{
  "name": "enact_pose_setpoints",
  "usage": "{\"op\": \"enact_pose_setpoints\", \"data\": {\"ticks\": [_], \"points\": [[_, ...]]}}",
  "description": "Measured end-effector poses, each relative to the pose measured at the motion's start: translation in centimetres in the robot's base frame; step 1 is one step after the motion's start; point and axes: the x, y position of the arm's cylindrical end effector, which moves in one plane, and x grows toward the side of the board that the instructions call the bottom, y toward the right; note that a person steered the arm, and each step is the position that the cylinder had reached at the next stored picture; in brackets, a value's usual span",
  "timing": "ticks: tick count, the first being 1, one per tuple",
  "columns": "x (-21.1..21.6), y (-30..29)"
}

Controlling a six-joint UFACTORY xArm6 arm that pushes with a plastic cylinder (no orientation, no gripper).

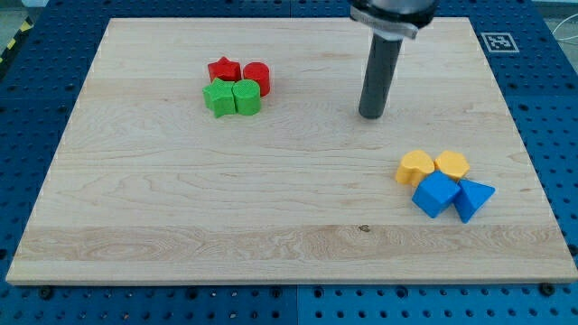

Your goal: Point your arm closer to the green star

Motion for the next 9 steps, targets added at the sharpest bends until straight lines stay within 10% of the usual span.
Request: {"op": "enact_pose_setpoints", "data": {"ticks": [4,9], "points": [[10.3,-15.4],[-1.6,-24.7]]}}
